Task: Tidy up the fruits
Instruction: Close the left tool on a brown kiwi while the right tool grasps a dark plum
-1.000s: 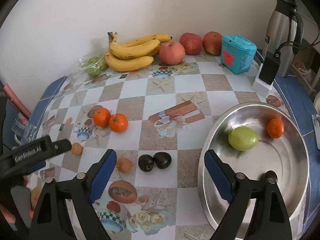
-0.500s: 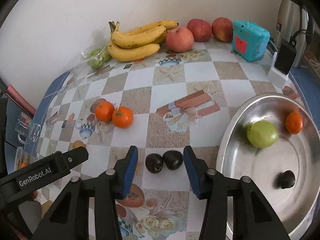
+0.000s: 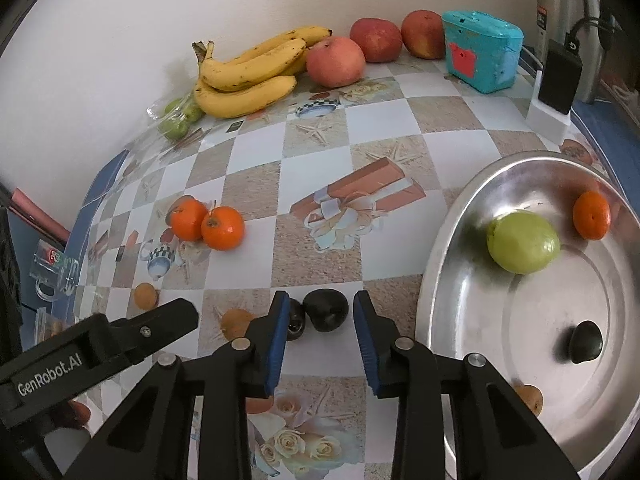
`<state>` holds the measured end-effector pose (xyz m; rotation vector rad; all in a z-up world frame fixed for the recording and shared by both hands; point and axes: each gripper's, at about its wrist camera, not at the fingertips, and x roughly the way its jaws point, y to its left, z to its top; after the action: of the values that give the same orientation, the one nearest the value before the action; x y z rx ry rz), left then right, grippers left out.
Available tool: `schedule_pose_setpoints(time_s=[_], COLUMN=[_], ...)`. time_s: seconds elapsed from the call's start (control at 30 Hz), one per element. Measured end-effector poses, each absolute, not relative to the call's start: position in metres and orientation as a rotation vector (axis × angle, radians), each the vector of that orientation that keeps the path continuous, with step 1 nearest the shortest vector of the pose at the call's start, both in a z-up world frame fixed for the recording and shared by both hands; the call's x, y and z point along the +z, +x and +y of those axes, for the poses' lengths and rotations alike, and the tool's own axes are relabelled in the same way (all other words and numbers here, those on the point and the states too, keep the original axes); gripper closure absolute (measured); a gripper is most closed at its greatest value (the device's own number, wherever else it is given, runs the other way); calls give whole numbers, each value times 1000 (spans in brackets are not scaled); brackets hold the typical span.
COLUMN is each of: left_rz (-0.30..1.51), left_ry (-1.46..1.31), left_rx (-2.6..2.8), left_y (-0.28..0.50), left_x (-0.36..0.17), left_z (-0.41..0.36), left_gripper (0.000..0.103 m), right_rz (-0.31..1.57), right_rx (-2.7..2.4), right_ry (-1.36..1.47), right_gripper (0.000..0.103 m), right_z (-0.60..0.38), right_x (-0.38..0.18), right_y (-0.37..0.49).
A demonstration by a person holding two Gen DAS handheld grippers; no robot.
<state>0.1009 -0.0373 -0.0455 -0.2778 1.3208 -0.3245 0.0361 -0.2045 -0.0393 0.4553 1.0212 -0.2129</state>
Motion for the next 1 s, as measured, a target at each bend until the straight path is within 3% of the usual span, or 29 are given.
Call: schedule_pose_setpoints(time_s=[0.13, 0.43, 0.67, 0.8, 0.9, 1.0], left_rz=[1332, 1337, 1346, 1349, 1345, 1336], left_ry=[-307, -370, -353, -342, -340, -334], left_rx=[-361, -411, -426, -431, -446, -453], left_y=[101, 101, 100, 100, 99, 99], left_x=[-50, -56, -60, -62, -60, -57], left_z=[-43, -45, -52, -55, -57, -58], left_gripper=[42, 62, 66, 76, 89, 93], right_rz=[1025, 1039, 1033, 1038, 1039, 1036], right_rx=[-219, -248, -265, -266, -265, -267], right_ry=[465, 464, 476, 472, 469, 474], right_gripper=[69, 70, 69, 70, 69, 69], right_z=[-206, -207, -212, -211, -211, -211], right_x=[-40, -40, -38, -39, -39, -38], right_y=[36, 35, 33, 34, 34, 34])
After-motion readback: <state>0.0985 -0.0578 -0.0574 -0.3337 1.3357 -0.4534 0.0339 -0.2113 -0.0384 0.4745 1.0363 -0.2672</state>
